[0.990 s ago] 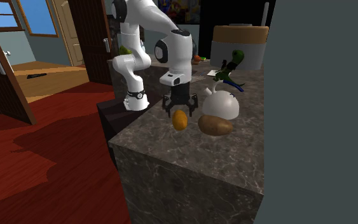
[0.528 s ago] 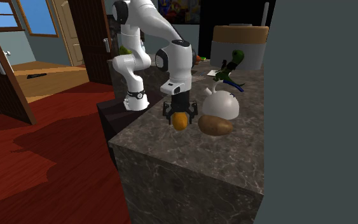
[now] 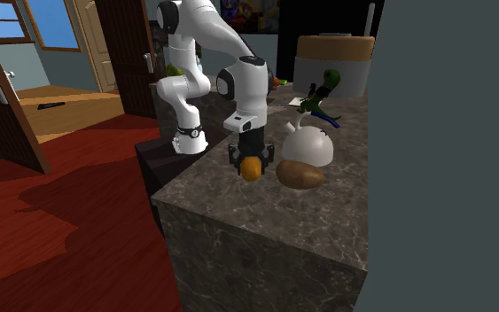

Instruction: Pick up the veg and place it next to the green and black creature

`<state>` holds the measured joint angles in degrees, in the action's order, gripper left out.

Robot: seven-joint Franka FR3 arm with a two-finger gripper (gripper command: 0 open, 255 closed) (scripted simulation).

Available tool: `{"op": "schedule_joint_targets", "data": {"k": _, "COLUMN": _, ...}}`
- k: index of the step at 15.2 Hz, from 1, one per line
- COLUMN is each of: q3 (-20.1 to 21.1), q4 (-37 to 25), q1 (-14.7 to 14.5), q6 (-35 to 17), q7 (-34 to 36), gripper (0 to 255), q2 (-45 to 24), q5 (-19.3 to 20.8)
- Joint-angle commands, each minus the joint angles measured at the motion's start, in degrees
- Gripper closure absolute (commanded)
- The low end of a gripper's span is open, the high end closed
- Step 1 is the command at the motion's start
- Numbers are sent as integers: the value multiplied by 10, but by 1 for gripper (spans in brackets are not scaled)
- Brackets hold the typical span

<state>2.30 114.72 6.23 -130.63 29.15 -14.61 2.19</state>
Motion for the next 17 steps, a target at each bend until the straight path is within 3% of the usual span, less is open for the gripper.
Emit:
{"op": "schedule_joint_targets", "data": {"k": 1, "q3": 0, "q4": 0, "q1": 0, "q6": 0, "q7": 0, "gripper": 255, "q2": 0, "q5": 0}}
{"op": "schedule_joint_targets", "data": {"k": 8, "q3": 0, "q4": 0, "q1": 0, "q6": 0, "q7": 0, "gripper": 255, "q2": 0, "q5": 0}}
{"op": "schedule_joint_targets", "data": {"k": 17, "q3": 1, "q4": -27, "q1": 0, "q6": 61, "q7": -3, "gripper": 255, "q2": 34, "q5": -3}}
